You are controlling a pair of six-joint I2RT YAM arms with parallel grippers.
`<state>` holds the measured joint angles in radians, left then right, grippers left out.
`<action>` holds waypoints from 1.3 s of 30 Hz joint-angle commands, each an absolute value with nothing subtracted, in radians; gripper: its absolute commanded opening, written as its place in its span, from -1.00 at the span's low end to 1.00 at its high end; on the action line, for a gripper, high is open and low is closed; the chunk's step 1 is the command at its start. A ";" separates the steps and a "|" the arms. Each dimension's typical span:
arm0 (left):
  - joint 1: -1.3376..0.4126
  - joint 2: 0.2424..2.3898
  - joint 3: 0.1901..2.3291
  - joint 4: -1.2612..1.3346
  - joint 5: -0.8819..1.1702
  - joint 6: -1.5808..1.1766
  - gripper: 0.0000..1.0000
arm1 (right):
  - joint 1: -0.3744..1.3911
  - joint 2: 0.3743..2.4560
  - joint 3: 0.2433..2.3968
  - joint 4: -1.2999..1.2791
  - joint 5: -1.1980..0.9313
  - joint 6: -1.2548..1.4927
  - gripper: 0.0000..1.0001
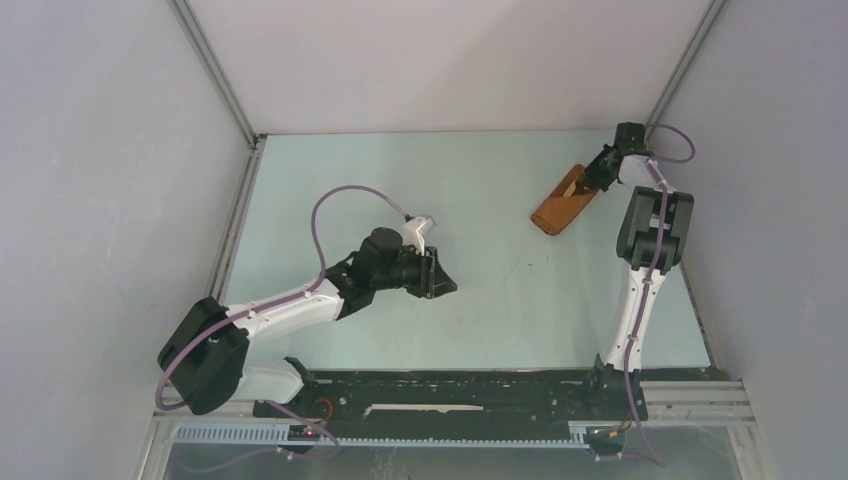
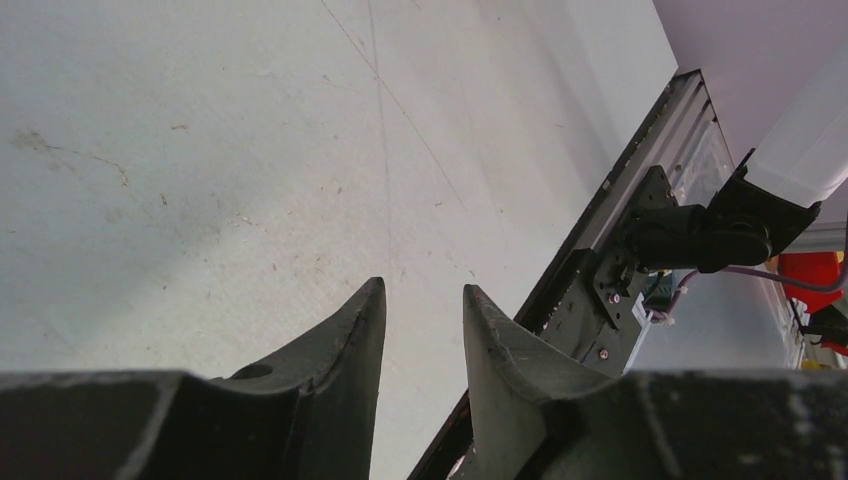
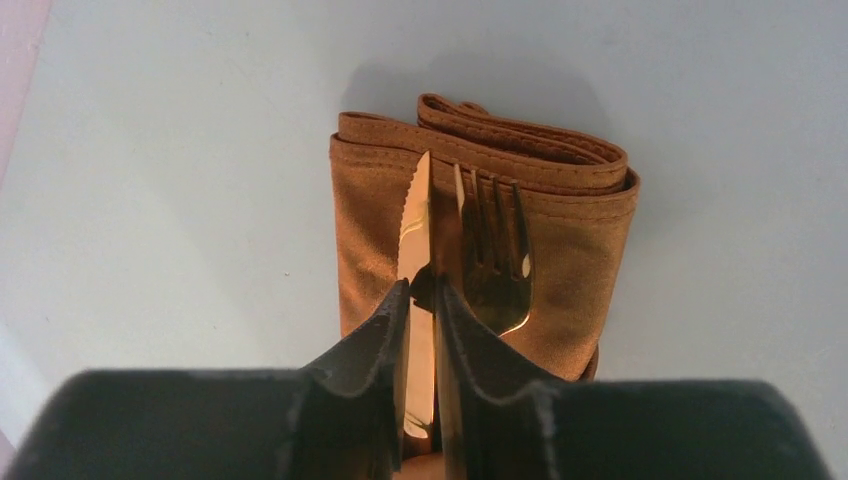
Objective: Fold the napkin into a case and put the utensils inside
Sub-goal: Insert the knife into the folded napkin, then reset both arms
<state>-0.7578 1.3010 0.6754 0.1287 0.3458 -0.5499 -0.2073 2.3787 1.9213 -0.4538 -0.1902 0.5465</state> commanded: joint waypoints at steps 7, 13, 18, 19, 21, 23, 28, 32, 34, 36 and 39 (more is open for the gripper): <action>-0.753 1.281 0.689 0.181 0.374 -0.569 -0.20 | -0.162 2.203 1.944 -0.631 -0.027 0.419 -0.27; -0.753 1.248 0.681 0.191 0.378 -0.585 -0.20 | -0.072 1.970 1.821 -0.726 0.037 0.343 -0.07; -0.748 1.147 0.723 0.089 0.308 -0.548 -0.15 | 0.155 1.573 1.536 -0.732 0.011 0.303 0.23; -0.741 1.119 0.743 0.045 0.291 -0.532 -0.12 | 0.206 1.485 1.486 -0.733 0.010 0.297 0.28; -0.725 1.062 0.808 -0.069 0.248 -0.496 0.50 | 0.298 1.311 1.401 -0.757 -0.023 0.299 0.39; -0.704 1.007 0.884 -0.168 0.198 -0.453 0.94 | 0.359 1.153 1.356 -0.801 -0.082 0.310 0.45; -0.638 0.882 1.087 -0.365 0.058 -0.362 1.00 | 0.375 0.825 1.375 -0.981 -0.108 0.332 0.97; -0.623 0.821 1.247 -0.478 -0.078 -0.312 1.00 | 0.375 0.649 1.498 -1.096 -0.047 0.295 0.99; -0.623 0.797 1.319 -0.521 -0.135 -0.279 1.00 | 0.375 0.617 1.615 -1.166 0.025 0.271 0.99; -0.621 0.779 1.382 -0.555 -0.190 -0.263 1.00 | 0.375 0.621 1.742 -1.246 0.101 0.246 0.99; -0.624 0.752 1.460 -0.595 -0.243 -0.240 1.00 | 0.375 0.617 1.879 -1.291 0.163 0.214 0.99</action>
